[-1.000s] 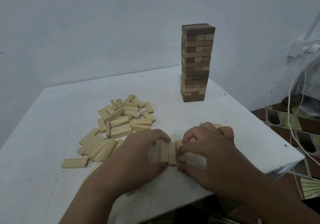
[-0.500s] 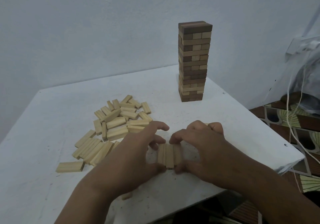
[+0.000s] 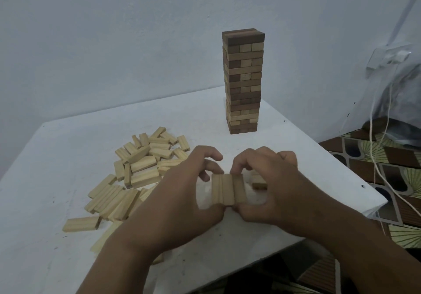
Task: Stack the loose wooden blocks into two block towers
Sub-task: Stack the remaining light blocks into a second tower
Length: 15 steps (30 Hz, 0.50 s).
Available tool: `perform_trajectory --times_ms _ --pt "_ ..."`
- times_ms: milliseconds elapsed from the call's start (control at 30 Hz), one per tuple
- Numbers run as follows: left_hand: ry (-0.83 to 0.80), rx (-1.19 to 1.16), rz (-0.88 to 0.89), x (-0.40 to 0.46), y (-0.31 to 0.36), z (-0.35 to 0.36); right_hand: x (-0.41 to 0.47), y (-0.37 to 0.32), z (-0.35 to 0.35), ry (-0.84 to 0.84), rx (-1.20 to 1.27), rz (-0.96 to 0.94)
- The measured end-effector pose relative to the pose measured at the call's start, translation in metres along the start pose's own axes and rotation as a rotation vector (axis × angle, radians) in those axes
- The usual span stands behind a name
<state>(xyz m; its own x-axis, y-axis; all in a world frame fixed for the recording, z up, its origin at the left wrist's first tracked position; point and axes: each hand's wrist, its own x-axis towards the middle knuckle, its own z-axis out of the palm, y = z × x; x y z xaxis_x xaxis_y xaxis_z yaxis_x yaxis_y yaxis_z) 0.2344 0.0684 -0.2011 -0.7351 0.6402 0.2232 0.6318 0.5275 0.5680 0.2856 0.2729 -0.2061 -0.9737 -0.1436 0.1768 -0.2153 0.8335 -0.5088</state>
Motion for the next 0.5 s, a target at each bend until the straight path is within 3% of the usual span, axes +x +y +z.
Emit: perform_trajectory --times_ms 300,500 --pt "0.060 0.014 0.011 0.032 0.035 0.036 -0.008 0.039 -0.025 0.196 -0.050 0.065" --pt "0.034 0.071 -0.053 0.048 0.044 0.053 -0.009 0.056 -0.026 0.217 -0.060 0.074"
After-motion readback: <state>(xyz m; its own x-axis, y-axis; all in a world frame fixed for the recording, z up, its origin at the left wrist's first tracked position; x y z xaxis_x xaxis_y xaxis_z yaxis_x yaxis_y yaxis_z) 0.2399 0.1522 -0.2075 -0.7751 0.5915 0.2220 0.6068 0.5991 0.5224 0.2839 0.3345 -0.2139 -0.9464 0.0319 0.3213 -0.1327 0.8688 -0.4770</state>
